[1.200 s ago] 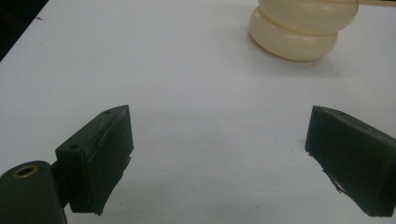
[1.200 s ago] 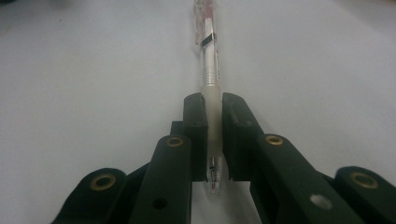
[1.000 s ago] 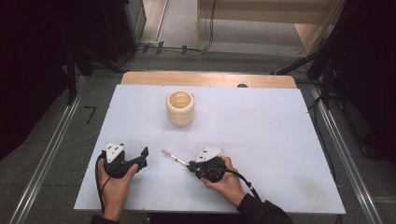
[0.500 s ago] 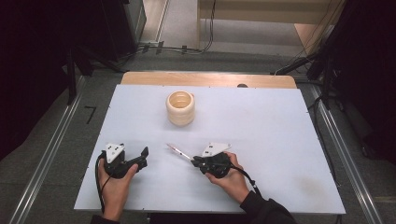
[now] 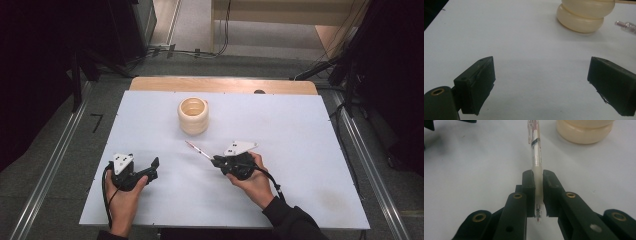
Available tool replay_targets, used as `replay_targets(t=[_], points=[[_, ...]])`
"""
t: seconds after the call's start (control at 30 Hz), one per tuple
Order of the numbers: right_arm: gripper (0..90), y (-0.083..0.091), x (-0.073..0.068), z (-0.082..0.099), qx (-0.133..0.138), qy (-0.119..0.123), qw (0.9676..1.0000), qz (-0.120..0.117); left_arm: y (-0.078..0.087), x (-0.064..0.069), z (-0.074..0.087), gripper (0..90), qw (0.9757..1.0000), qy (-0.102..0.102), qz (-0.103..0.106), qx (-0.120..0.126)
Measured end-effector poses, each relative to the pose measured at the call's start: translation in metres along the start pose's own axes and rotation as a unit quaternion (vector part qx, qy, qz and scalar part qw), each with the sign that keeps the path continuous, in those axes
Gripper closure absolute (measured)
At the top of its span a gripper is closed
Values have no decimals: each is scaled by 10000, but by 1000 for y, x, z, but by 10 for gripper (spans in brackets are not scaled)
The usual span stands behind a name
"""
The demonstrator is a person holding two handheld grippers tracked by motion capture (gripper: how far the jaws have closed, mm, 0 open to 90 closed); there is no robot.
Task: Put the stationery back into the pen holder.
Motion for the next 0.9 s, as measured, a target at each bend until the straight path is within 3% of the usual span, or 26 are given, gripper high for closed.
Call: replay_targets(t=[0.5, 0.73, 0.9], points=[[788, 17, 28, -30, 237, -115, 9993, 279, 0, 0, 0, 84, 10000, 11, 11, 14], [788, 18, 39, -36, 268, -251, 9987, 354, 0, 0, 0, 84, 10000, 15, 21, 21], [788, 16, 45, -42, 260, -217, 9985, 421, 0, 0, 0, 84, 10000, 13, 19, 22]])
Point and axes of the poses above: each handheld gripper's, and its own axes: y roughly backward along the jaws, z roughly out of its underside, x roughly to its right, the point moved 1 cm from there along -y, roughly forward along the jaws, and after that the axes turned 1 degree about x, right-handed, at the moved point
